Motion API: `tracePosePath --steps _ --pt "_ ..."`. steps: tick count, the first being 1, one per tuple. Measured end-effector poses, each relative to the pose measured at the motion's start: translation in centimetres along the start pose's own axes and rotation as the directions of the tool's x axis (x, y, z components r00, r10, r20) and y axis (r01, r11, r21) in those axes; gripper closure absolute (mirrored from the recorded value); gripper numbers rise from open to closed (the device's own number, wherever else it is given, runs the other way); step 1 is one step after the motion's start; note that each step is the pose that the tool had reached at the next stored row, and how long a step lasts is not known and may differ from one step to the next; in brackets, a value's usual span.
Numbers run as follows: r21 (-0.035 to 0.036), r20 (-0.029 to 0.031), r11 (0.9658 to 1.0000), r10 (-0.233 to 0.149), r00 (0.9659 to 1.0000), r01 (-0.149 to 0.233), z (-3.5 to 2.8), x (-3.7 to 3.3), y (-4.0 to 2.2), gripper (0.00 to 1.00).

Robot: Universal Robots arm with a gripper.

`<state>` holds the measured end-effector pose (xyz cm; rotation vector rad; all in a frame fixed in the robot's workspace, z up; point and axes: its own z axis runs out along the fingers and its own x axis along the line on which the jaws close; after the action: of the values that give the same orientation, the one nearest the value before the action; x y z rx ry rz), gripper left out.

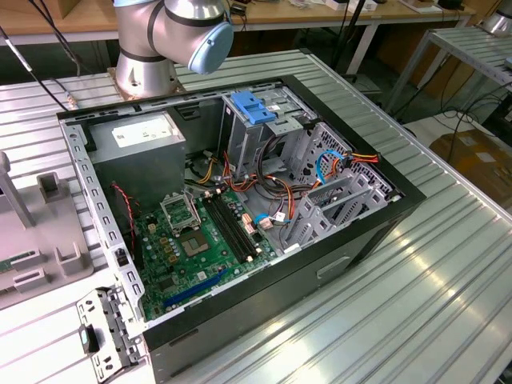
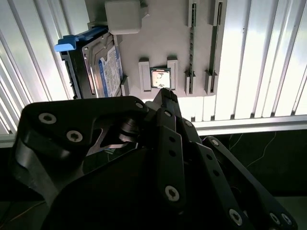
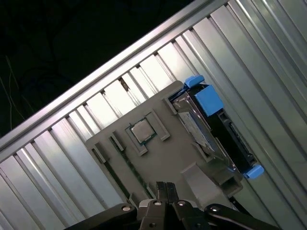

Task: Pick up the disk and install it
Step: 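Pick up the disk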

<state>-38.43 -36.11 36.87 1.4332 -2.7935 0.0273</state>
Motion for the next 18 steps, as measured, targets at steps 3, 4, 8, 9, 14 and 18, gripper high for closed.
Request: tracePosePath --steps 3,4,8,9,14,18 --pt "0.0000 0.0001 1.0000 -0.007 1.0000 0.007 0.00 0.00 0.00 0.89" --pt "0.0001 0.0001 1.0000 -0.010 1.0000 0.010 0.00 0.00 0.00 0.89" --pt "0.0002 0.0003 0.9998 -0.021 0.9998 0.021 0.00 0.00 0.00 0.89" --pt "0.0002 0.0004 0.9997 -0.024 0.9997 0.024 0.00 0.00 0.00 0.89" --pt "0.0006 0.0008 0.9984 -0.057 0.9984 0.057 0.00 0.00 0.00 0.89" --pt "0.0009 0.0011 0.9967 -0.081 0.9967 0.081 0.00 0.00 0.00 0.89"
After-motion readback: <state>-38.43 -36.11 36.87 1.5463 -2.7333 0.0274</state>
